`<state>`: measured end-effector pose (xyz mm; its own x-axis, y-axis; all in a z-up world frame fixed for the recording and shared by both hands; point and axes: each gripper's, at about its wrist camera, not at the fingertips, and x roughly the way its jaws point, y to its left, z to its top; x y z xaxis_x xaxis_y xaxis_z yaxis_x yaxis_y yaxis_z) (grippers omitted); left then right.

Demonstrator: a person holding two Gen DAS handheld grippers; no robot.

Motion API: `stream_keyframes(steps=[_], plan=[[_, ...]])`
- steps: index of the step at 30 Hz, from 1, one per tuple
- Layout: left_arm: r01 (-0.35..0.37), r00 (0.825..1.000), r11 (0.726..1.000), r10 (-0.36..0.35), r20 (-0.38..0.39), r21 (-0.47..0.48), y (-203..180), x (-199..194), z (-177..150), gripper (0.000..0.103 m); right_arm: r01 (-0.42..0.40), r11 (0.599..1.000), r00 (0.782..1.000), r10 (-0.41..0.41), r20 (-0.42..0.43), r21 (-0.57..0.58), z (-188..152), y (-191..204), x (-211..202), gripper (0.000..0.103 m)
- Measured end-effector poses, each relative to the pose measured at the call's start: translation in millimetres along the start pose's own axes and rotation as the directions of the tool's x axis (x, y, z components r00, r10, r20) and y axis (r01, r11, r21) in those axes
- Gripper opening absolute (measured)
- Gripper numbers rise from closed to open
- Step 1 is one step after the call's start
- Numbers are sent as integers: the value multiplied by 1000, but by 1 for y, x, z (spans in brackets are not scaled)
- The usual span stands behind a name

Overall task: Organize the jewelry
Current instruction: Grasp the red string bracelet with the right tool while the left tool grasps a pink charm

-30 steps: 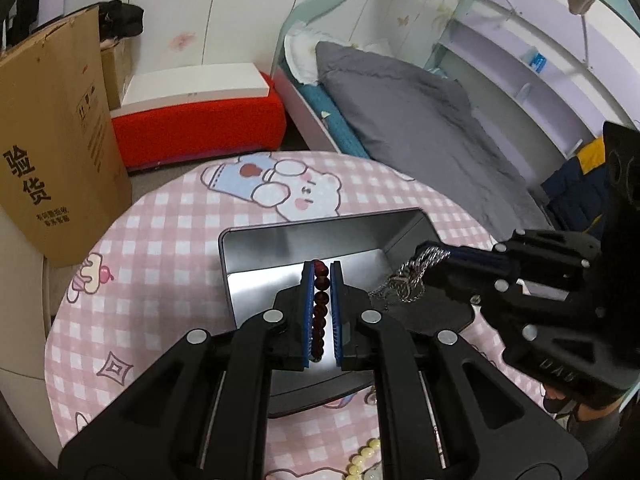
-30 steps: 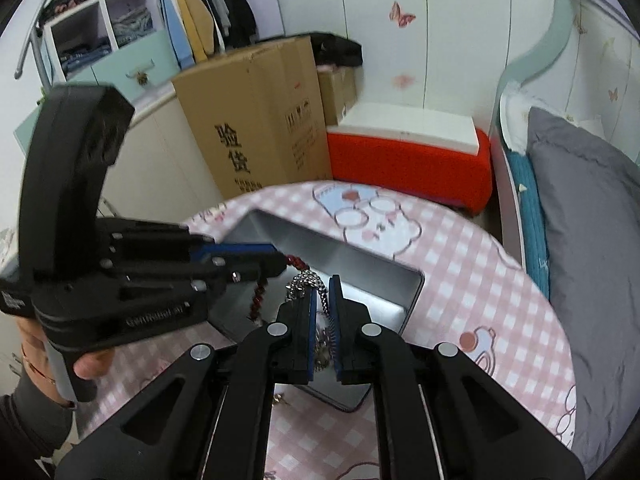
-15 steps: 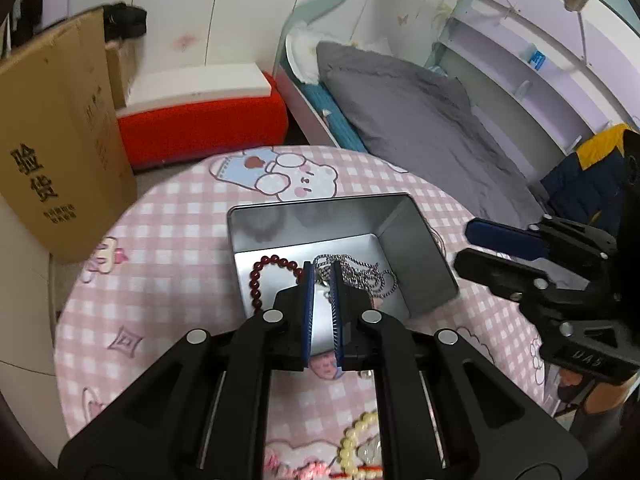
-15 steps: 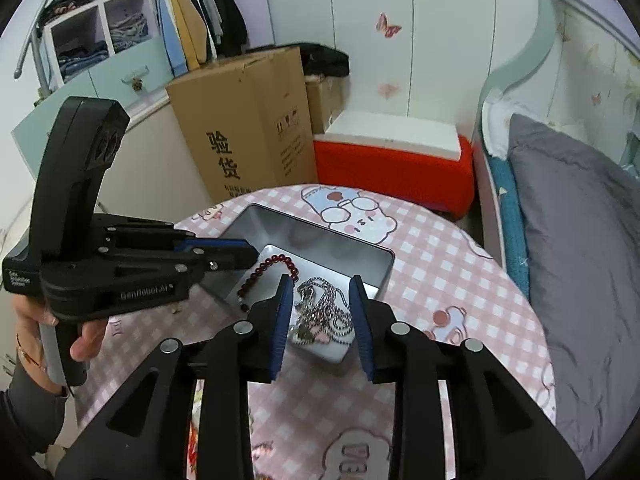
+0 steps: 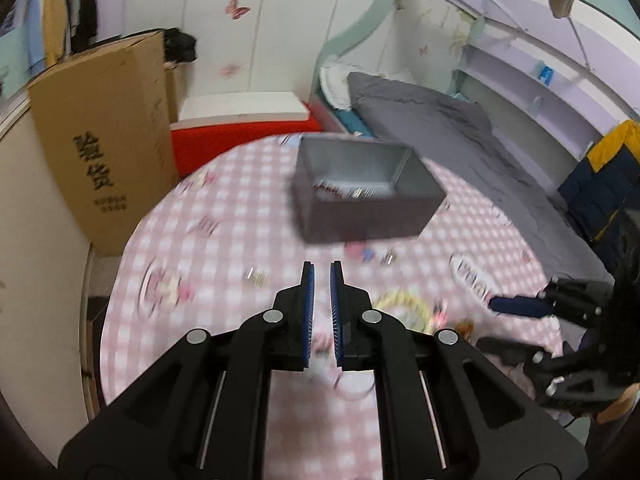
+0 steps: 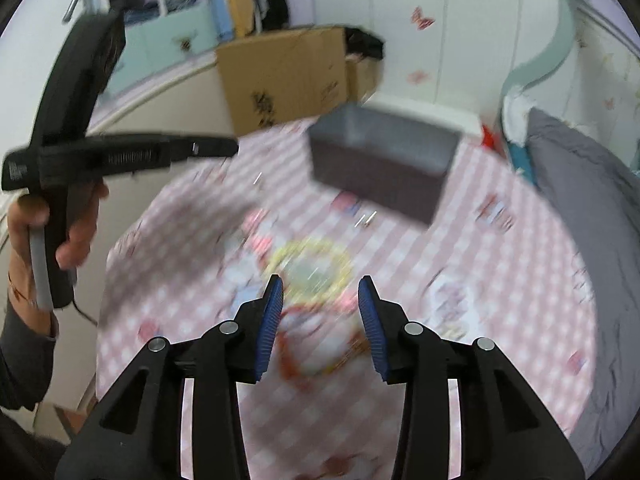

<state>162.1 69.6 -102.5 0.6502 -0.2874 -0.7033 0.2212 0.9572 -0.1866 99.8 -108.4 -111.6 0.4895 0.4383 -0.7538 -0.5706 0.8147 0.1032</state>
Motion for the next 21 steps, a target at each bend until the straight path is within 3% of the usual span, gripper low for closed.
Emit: stream_keyframes(steps=[6,7,10,11,12,15,21], plan=[[12,999,999,-13,-33,-45,7,-2,-34,10,30,999,997,-32,-65,-32,-25,22,27,37],[10,999,999,-11,-35,-52,7,-2,-39,18,37,999,996,-40,-77,-34,-26,23,31,37],[-11,1000,997,12,7,-78,8,-7,-51,69,73,995,993,-79,-89,-67,-31,25,37,22],[-8,1000,996,10,25,-83,8,-11,-56,69,80,994,993,-85,-80,-74,-31,25,36,9],[4,1000,996,-2,18,-86,7,-10,-57,69,77,994,993,-83,-81,-72,-31,25,36,5],[-6,1000,997,6,6,-79,5,-6,-59,69,87,994,994,-91,-56,-59,-31,21,26,4],[-35,999,998,35,-8,-54,2,5,-60,69,89,996,992,-88,93,2,-11,4,-19,3]])
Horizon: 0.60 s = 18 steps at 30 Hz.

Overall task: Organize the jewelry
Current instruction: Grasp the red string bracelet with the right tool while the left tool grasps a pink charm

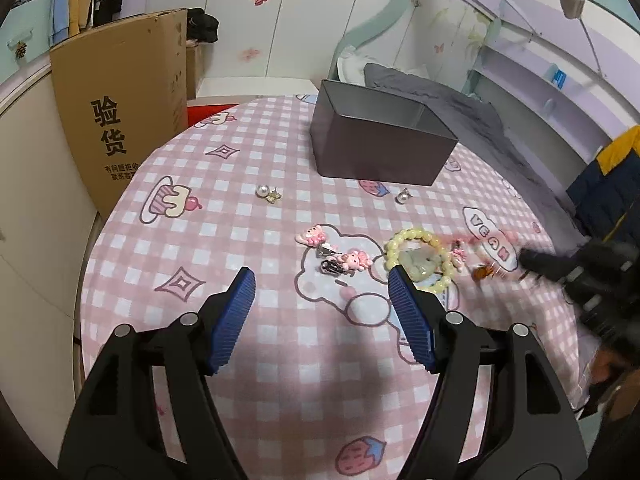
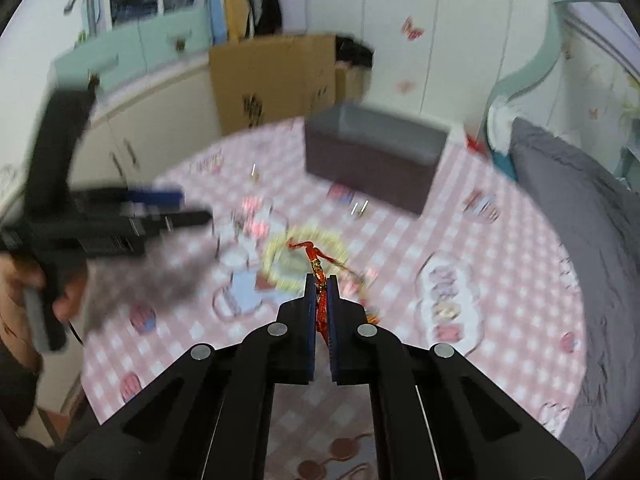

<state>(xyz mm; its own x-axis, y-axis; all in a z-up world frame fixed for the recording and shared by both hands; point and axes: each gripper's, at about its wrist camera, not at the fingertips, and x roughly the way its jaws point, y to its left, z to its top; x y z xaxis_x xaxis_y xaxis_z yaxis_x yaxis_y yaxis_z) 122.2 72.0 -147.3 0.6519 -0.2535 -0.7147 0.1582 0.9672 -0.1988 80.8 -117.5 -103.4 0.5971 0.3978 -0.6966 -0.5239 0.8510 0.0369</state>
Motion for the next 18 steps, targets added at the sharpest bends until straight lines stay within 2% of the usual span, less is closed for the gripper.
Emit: stream_keyframes(steps=[4,11,18], plan=[[1,1000,1000,-1,-19,-10,2,11,3,68,-3,1000,997,0,79,31,18,-15,-20,3],[-4,999,1000,3,-34,-25,3,29,14,68,-6,999,995,0,104,54,36,-27,-15,3],[-25,996,1000,24,-83,-17,1,52,27,46,-24,999,996,21,86,39,45,-31,5,3]])
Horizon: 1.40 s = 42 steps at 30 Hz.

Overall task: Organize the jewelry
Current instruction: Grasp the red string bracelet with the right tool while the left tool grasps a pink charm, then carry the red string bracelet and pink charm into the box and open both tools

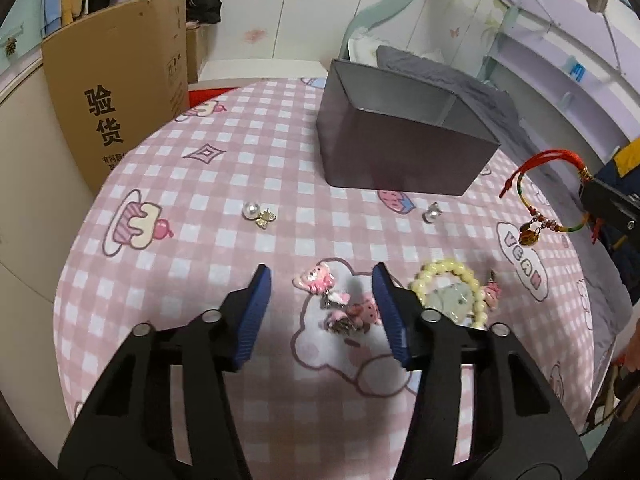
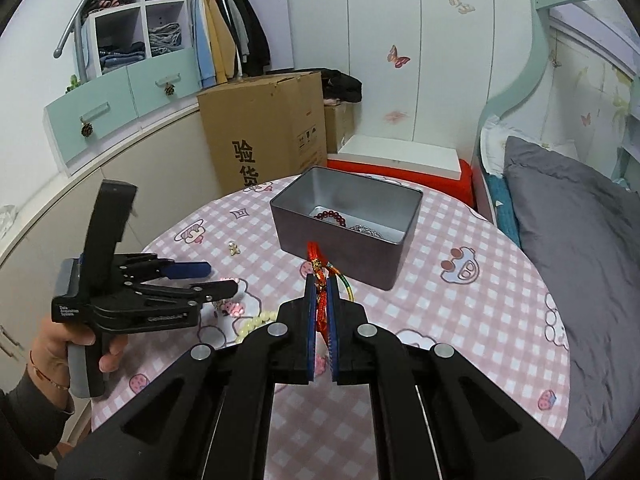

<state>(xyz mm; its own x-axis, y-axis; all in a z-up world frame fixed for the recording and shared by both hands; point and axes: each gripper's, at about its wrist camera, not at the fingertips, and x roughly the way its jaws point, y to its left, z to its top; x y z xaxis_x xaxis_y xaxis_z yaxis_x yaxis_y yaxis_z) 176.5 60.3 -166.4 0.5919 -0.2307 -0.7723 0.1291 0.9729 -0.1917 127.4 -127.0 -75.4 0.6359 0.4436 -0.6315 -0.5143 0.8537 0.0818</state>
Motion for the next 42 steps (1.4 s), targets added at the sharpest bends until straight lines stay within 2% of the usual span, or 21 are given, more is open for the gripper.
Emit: stream_keyframes(steps=[2,4,6,7,9,12,16,19,23,26,28,31,34,37,42], plan=[[-28,999,1000,29,-14,14,-1,5,0,37,-6,1000,1000,6,-3,-4,2,1,4,3],[-54,998,997,55,-10,49,-5,6,-2,33,-14,1000,1000,14,-7,-8,4,3,8,3],[-89,996,993,90,-6,73,-8,5,-3,24,-17,1000,1000,17,-8,-12,5,4,10,3],[-80,997,994,80,-7,69,-6,4,-4,18,-21,1000,1000,21,-6,-12,6,4,11,3],[-62,998,996,62,-7,61,-1,3,-3,16,-26,1000,1000,26,-2,-13,8,5,11,3],[-25,1000,999,25,-7,46,3,0,0,16,-31,999,999,31,10,-14,13,5,9,3],[70,997,998,-70,22,10,6,-15,11,16,-34,999,999,34,38,-16,23,3,1,3],[159,985,987,-159,71,4,4,-35,27,16,-36,999,997,37,67,-19,34,1,-7,3],[234,963,972,-235,133,22,-4,-55,58,16,-25,999,993,28,111,-25,54,-4,-14,3],[263,949,963,-269,162,54,-18,-62,88,16,-26,1000,989,28,146,-12,68,-11,-14,3],[258,949,963,-267,165,73,-28,-59,105,16,-35,999,985,34,170,-1,78,-16,-14,3],[264,949,960,-275,151,92,-38,-47,126,16,-33,999,982,31,188,11,93,-23,-5,3],[259,958,962,-268,107,90,-43,-23,141,16,-46,998,986,39,163,35,96,-31,15,3],[241,968,967,-245,49,89,-46,3,145,16,-68,995,991,60,119,70,90,-40,34,3],[230,973,969,-228,-27,91,-48,35,138,16,-72,990,997,69,27,123,72,-53,69,4]])
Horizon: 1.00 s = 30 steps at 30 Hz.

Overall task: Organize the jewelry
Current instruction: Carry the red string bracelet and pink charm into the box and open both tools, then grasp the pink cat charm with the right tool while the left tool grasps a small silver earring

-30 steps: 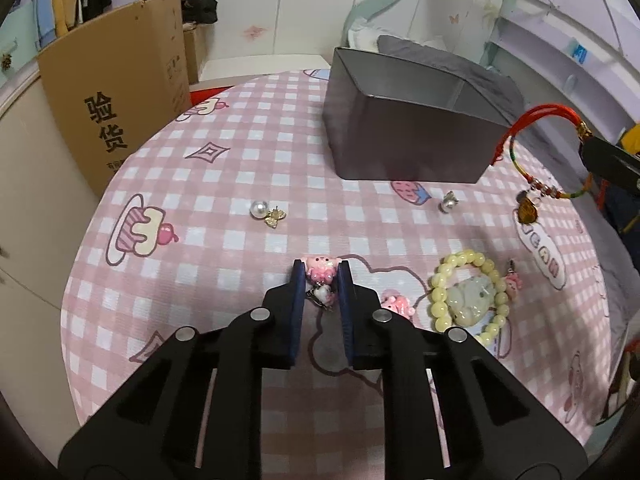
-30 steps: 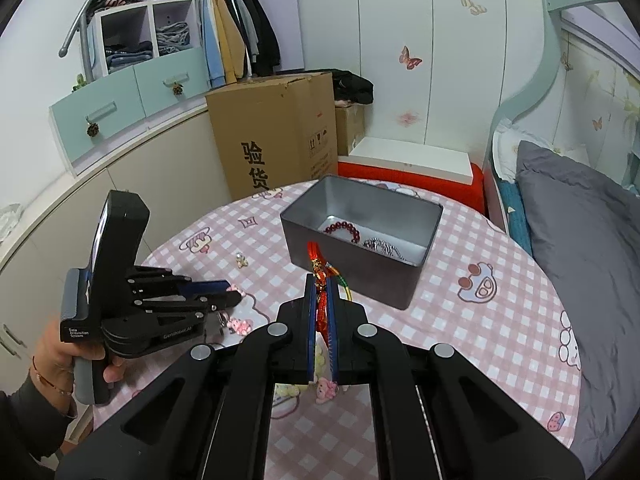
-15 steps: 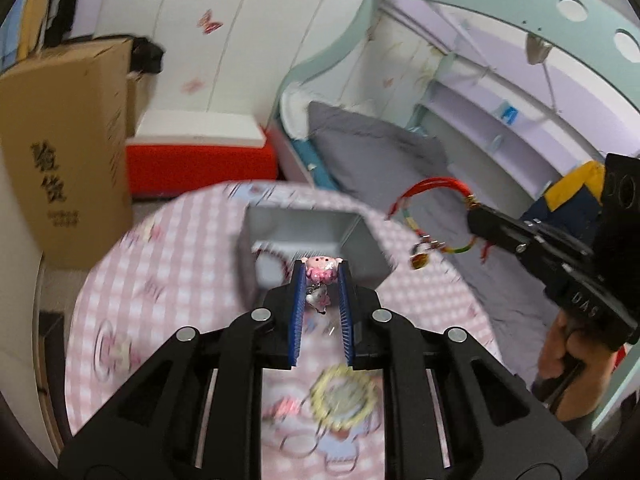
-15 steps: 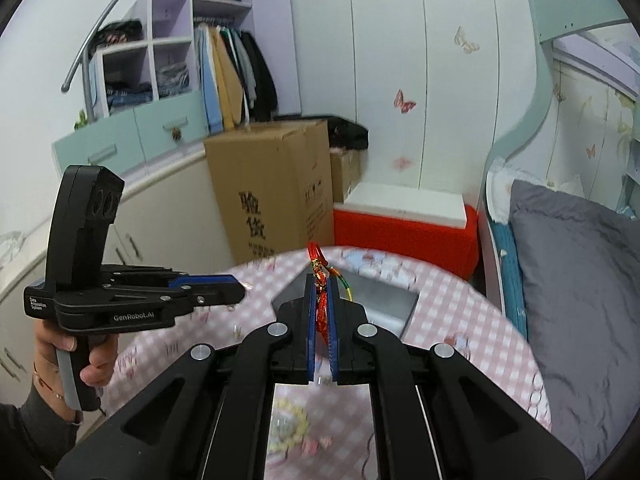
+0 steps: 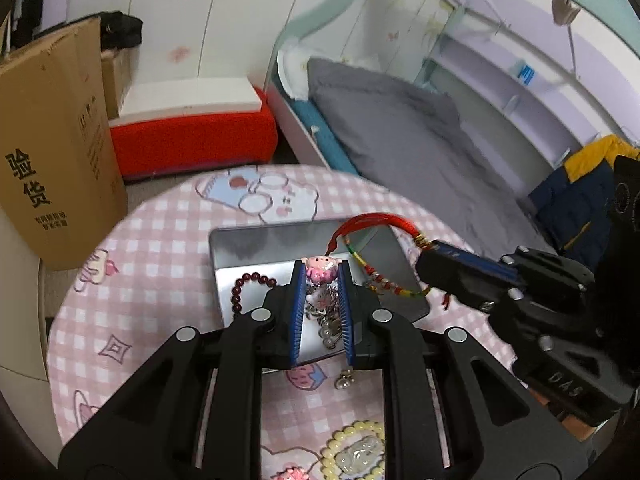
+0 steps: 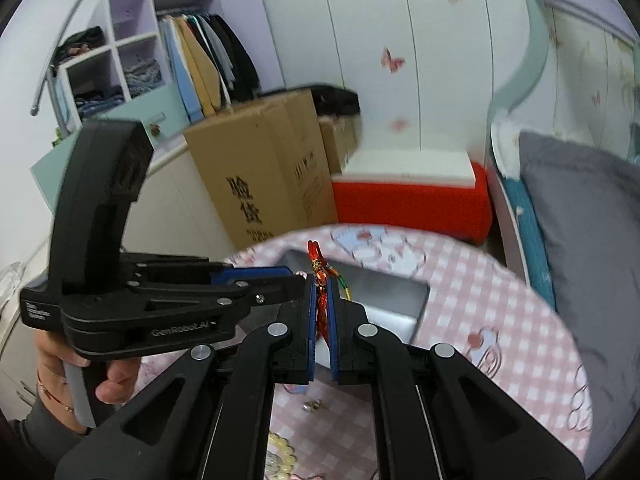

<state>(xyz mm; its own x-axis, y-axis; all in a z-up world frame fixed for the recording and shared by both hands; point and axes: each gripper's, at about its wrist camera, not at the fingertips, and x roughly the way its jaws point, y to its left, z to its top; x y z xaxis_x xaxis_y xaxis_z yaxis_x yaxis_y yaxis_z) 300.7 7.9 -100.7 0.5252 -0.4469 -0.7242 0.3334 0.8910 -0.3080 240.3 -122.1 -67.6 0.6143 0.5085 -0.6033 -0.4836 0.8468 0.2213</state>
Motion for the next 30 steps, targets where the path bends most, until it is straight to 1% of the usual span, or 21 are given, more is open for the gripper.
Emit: stream_keyframes(steps=[3,4,12,16,19,20,21,22,23,24,25,26,30], plan=[[-3,1000,1000,3,-24,1,3,9,-2,17,5,1000,1000,-4,-28,21,-8,-5,8,4],[-3,1000,1000,3,-29,-3,4,12,-3,17,3,999,999,-2,-35,32,-11,-7,10,6],[-12,998,1000,12,-69,0,3,21,-6,17,0,998,999,2,-42,55,-18,-10,6,7],[-21,997,1000,20,-73,-6,4,18,-7,17,3,998,1000,-1,-31,58,-20,-11,-3,8],[-30,998,1000,30,-52,1,1,4,-12,17,6,998,1000,-5,-11,56,-20,-8,-17,9],[-36,998,999,37,-41,8,0,-3,-14,19,6,998,1000,-6,-6,55,-20,-8,-21,9],[-43,999,999,44,-33,15,-1,-7,-16,23,8,999,1000,-8,1,50,-21,-5,-27,10],[-53,998,998,54,-20,24,-2,-14,-19,44,10,999,1000,-11,8,41,-22,-1,-33,12],[-72,997,997,72,9,29,-4,-25,-24,65,14,999,1000,-15,13,34,-22,2,-36,15],[-87,995,996,86,49,26,-5,-36,-29,65,22,999,1000,-22,20,25,-25,6,-41,16],[-98,993,995,95,72,32,-6,-48,-36,65,29,999,999,-30,25,15,-28,10,-48,17],[-104,992,994,101,74,36,-6,-55,-40,65,31,999,999,-32,28,10,-31,13,-50,18],[-166,980,985,160,117,48,-8,-82,-66,65,44,999,999,-43,28,-4,-48,26,-66,23]])
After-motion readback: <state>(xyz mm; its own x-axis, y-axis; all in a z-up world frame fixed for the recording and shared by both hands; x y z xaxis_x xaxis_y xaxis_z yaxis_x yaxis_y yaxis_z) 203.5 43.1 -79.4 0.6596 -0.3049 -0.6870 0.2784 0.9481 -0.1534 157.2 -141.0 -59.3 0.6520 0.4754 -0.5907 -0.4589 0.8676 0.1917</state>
